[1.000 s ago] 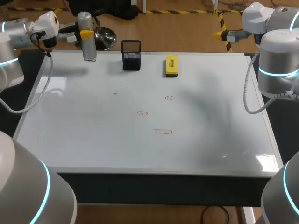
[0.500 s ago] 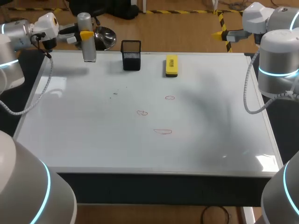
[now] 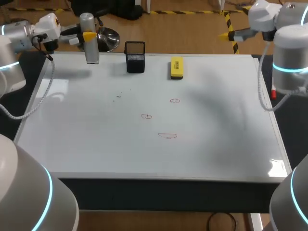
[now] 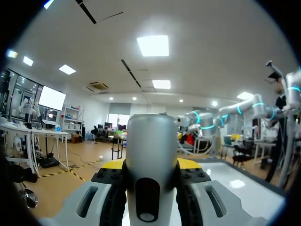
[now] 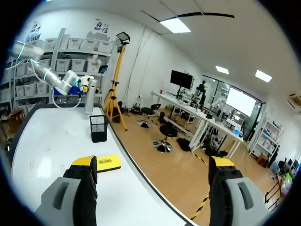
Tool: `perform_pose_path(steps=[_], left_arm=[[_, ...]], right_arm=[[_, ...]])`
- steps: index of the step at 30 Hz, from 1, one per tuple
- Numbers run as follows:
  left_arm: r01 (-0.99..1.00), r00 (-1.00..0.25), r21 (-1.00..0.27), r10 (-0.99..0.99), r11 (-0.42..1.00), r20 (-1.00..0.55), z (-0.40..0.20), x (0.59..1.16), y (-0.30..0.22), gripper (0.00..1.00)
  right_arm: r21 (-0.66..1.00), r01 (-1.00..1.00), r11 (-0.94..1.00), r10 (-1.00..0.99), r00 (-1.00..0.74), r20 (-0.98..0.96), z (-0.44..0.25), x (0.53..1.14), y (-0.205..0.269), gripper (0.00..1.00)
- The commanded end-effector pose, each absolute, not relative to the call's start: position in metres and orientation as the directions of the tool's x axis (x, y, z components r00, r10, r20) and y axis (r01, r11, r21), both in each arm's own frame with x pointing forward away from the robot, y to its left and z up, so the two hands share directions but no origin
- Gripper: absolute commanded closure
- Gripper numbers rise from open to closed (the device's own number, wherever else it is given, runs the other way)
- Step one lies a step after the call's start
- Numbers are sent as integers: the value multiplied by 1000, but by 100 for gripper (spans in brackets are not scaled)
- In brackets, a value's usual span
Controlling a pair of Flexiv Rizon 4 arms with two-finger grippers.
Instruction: Pick up the inspection probe, press it on each red-marked spot on the whiteboard one by one, put down the probe, pick up the eraser, and wipe off all the red marks.
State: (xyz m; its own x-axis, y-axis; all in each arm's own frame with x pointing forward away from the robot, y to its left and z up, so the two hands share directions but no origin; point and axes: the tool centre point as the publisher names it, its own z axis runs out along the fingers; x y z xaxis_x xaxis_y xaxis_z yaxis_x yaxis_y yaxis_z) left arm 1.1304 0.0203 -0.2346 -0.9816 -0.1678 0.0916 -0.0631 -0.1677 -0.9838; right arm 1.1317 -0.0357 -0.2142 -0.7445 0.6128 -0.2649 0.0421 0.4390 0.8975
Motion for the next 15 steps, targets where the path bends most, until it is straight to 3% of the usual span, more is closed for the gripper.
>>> perform_pose_path(steps=[1,8,15], left_arm=[[-61,-976,-985,-198,-163,93,-231,1125,19,100],[-61,-976,-985,-198,-163,93,-231,1125,19,100],[-61,-976,-985,-198,-163,93,-231,1125,19,100]], right_arm=[[815,-19,579,277,-936,-218,-216,1167,-27,0],[738,-207,643,-143,-978,-150,-230,1175,17,0],[624,-366,690,-404,-911,-88,-249,1176,38,0]])
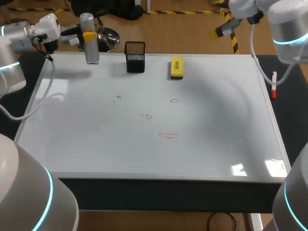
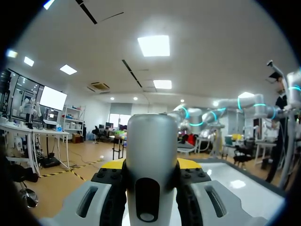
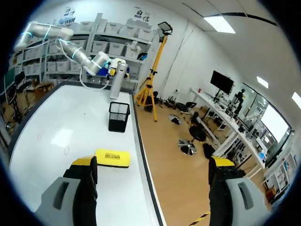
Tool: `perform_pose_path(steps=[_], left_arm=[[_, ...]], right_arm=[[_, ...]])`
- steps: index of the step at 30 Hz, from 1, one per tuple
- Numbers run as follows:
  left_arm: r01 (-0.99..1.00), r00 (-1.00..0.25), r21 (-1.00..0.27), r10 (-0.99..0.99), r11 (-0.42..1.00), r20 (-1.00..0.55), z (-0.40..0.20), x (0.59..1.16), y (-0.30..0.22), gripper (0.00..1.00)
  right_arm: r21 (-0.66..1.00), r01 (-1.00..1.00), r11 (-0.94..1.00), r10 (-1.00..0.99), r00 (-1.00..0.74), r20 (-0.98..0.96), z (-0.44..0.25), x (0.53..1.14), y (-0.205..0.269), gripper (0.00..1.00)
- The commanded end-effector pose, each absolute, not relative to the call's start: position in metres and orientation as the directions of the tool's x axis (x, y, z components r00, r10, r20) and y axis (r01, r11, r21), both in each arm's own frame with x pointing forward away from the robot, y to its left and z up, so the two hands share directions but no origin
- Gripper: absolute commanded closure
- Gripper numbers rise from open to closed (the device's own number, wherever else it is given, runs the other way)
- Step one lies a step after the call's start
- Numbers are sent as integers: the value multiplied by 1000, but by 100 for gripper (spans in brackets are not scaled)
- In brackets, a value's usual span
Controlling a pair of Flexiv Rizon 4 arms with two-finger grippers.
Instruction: Pick up the inspection probe, press it on each red-marked spot on the whiteboard one by one, put down the probe, pick up the eraser, and wipe off all the red marks.
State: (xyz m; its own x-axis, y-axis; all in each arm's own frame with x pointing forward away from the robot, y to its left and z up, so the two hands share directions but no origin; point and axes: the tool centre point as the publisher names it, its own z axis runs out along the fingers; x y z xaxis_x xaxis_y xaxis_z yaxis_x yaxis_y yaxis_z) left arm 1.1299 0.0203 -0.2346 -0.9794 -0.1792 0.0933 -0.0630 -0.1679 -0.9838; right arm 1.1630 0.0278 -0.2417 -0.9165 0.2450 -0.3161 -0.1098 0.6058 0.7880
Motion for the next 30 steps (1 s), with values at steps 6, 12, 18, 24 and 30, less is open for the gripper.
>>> perform_pose_path(steps=[6,12,18,24,30], left_arm=[[-61,-976,-985,-198,-163,93,-231,1125,19,100],[-61,-976,-985,-198,-163,93,-231,1125,19,100],[-61,-976,-985,-198,-163,93,-231,1125,19,100],[-61,-976,-985,-198,-163,93,-231,1125,19,100],[-61,-976,-985,-198,-163,93,-231,1125,19,100]], right_arm=[[533,-475,700,-534,-844,-51,-261,1170,48,0],[433,-574,695,-629,-777,-20,-276,1163,54,0],[333,-680,653,-725,-689,15,-290,1156,62,0],[244,-758,605,-784,-621,15,-307,1156,70,0],[156,-852,499,-864,-503,19,-327,1156,79,0]])
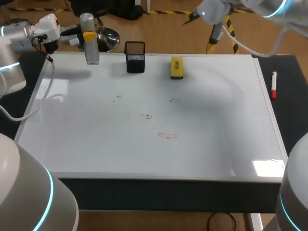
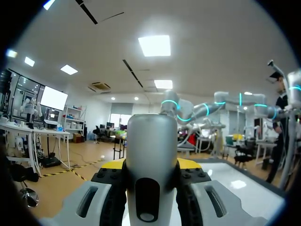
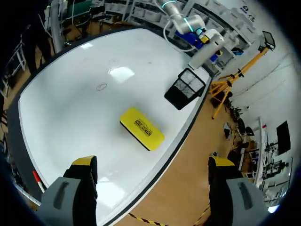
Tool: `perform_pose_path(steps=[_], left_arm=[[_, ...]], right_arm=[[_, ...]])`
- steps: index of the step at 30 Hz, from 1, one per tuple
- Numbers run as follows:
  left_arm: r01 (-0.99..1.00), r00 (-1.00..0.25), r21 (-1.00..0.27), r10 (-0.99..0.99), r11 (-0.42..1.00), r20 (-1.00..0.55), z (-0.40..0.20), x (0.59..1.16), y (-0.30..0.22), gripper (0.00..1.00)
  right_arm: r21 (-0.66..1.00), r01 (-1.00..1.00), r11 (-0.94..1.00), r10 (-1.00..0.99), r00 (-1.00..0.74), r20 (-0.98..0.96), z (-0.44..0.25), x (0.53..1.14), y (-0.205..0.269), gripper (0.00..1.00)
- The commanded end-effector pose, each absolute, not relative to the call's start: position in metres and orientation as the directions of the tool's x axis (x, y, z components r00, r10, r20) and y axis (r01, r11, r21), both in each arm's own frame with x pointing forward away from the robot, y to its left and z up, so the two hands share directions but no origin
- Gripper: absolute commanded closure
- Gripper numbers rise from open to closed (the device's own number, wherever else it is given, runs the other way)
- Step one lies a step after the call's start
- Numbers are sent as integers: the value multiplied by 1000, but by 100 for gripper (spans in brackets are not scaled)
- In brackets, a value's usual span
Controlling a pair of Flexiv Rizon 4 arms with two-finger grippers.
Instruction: Pick up the inspection probe, press it on each red-marked spot on the whiteboard one by one, put down the probe, pick up the eraser, and wipe off all the red marks.
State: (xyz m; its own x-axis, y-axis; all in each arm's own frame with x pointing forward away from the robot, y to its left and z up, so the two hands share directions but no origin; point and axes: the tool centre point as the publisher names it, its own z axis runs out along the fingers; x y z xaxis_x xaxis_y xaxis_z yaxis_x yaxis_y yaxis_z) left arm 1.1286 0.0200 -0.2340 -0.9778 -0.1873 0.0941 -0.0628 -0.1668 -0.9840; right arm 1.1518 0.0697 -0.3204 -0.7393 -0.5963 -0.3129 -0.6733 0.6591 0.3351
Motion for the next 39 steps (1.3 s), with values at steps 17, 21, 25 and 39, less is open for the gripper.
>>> perform_pose_path(steps=[17,21,25,39], left_arm=[[-61,-976,-985,-198,-163,93,-231,1125,19,100],[-61,-976,-985,-198,-163,93,-231,1125,19,100],[-61,-976,-985,-198,-163,93,-231,1125,19,100],[-61,-976,-985,-198,-163,93,-231,1125,19,100]], right_arm=[[36,-965,261,-965,-262,0,-355,1140,95,0],[22,-969,245,-969,-245,3,-365,1138,98,0],[-13,-973,229,-973,-229,0,-374,1138,102,0],[-19,-987,162,-983,-159,-94,-403,1136,127,0]])
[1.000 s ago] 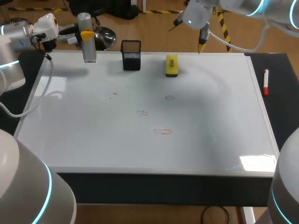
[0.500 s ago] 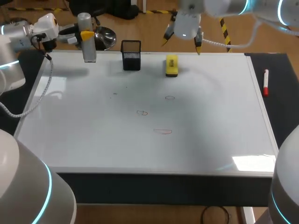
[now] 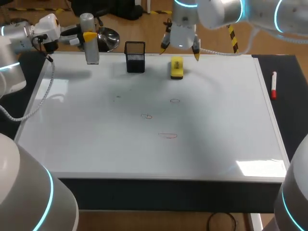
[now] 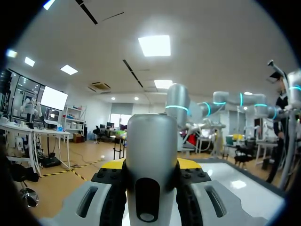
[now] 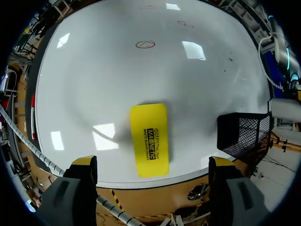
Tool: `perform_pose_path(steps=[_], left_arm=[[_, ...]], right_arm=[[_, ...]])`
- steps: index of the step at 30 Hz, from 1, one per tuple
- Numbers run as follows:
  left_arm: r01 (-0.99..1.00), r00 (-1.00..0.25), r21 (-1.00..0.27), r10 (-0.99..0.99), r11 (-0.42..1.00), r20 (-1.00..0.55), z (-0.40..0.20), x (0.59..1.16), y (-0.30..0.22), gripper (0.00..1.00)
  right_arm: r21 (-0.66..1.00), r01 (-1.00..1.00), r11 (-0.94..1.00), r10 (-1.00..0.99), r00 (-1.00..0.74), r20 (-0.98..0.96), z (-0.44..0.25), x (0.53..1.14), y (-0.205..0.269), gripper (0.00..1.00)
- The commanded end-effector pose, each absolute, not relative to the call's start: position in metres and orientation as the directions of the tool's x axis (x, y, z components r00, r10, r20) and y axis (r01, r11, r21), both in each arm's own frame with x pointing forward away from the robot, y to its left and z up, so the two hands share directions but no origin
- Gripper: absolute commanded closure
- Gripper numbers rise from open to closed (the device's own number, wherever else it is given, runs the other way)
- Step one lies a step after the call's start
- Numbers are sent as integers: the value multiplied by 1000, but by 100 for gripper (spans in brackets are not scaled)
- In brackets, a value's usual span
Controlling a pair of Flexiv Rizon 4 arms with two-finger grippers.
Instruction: Pick up the inspection probe, press it on each red-marked spot on the whiteboard one by one, put down the probe, pick up the eraser, and wipe off all the red marks.
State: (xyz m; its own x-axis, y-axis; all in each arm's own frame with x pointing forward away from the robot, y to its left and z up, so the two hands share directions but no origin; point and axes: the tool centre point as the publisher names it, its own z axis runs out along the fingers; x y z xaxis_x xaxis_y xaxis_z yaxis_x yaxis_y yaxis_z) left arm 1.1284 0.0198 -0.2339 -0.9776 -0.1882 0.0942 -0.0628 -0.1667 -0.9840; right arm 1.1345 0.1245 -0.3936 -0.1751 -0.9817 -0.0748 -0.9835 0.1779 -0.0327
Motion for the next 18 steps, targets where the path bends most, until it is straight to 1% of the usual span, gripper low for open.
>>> perform_pose_path(steps=[1,9,18], left_arm=[[-61,-976,-985,-198,-163,93,-231,1125,19,100],[-61,-976,-985,-198,-163,93,-231,1125,19,100],[-61,-976,-985,-198,-163,93,-231,1125,19,100]], right_arm=[[-18,-988,154,-983,-152,-102,-405,1135,127,0],[2,-994,109,-989,-108,-102,-415,1129,129,0],[8,-997,72,-995,-72,-68,-417,1133,120,0]])
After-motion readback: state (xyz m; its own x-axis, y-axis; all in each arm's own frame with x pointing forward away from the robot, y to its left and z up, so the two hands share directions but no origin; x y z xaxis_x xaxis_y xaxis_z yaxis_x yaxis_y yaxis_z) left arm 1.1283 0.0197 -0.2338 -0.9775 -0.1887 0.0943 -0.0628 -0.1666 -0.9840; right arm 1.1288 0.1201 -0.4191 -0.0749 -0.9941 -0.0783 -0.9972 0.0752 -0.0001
